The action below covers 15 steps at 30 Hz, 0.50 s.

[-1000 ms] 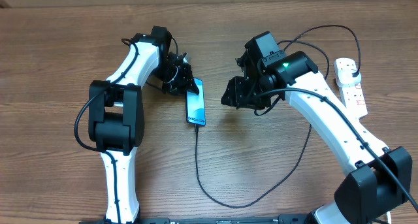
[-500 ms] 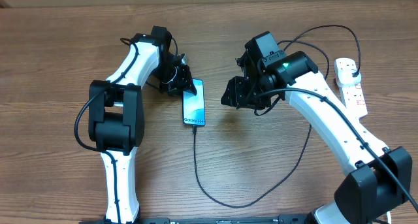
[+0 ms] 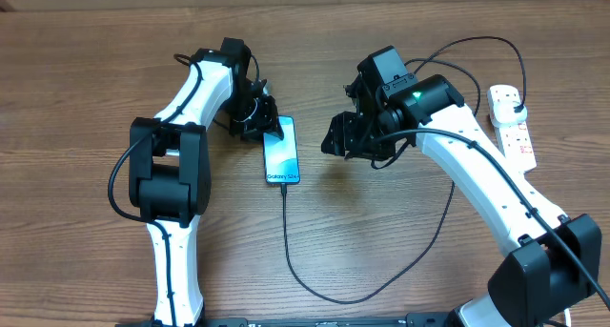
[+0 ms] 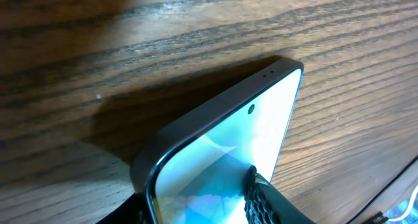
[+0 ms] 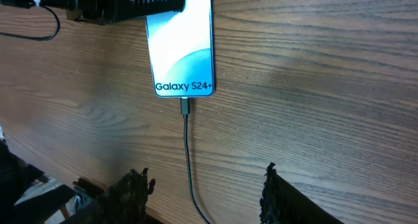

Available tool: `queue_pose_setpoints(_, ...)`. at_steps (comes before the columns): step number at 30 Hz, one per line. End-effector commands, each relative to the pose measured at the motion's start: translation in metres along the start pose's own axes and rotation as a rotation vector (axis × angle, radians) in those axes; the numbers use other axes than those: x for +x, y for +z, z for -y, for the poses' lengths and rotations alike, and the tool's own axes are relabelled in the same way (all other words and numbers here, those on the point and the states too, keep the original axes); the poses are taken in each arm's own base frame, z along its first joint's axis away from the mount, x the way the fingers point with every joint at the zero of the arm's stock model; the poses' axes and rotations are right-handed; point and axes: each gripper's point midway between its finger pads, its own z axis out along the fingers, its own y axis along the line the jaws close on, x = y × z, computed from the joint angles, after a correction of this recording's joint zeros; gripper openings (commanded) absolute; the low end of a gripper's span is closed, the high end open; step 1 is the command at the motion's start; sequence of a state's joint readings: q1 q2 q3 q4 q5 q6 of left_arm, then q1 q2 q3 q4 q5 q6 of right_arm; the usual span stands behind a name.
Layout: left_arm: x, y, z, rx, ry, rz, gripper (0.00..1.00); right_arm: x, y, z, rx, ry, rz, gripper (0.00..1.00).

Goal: Plug charger to phone and switch on socket
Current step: 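Lay the phone flat and open both grippers to release it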

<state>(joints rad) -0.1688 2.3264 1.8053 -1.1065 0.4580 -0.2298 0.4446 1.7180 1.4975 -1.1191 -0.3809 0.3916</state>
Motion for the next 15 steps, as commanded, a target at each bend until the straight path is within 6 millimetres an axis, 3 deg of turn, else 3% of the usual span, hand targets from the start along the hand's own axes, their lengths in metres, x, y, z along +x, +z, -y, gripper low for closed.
queue_pose_setpoints(1, -0.0019, 0.0028, -0.0215, -0.100, -0.026, 0.009, 0.40, -0.0003, 0.0017, 0.0069, 0.027, 0.001, 0.002, 0.58)
queue_pose_setpoints(8, -0.0022, 0.0029, -0.0221, -0.103, -0.026, 0.010, 0.42, 0.0013, 0.0013, 0.0103, 0.045, 0.006, -0.002, 0.58)
queue_pose_setpoints(15, -0.0029, 0.0029, -0.0221, -0.103, -0.025, 0.013, 0.50, 0.0019, 0.0014, 0.0133, 0.061, 0.008, -0.003, 0.59)
